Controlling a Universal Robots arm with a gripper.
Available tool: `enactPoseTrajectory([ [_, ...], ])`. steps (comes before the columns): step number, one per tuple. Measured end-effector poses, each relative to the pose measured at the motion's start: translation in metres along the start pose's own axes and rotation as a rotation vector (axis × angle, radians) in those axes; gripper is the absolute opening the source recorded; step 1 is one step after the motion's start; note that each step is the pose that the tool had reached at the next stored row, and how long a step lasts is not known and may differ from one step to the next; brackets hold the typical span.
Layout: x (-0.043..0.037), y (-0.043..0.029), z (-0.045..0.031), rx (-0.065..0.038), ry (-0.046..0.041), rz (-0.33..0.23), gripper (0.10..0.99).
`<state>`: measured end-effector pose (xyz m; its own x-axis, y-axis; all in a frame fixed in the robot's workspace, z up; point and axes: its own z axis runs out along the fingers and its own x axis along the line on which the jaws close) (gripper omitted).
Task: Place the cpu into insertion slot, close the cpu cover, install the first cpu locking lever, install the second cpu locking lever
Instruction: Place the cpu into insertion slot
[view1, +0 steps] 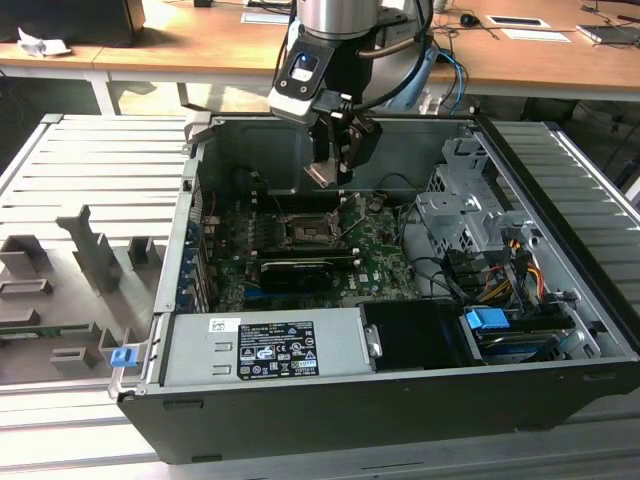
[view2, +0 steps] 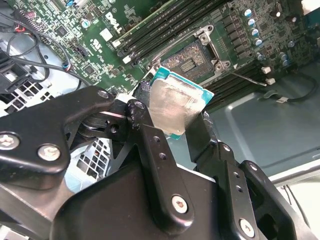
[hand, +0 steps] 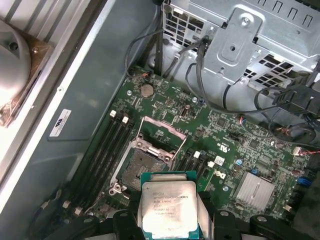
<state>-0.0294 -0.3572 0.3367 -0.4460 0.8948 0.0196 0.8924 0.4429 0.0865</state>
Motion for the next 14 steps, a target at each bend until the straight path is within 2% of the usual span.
enactPoseTrajectory([
  [14,-0.0001,-0.0003,0.0039,-0.001,-0.0046,0.054,0.529],
])
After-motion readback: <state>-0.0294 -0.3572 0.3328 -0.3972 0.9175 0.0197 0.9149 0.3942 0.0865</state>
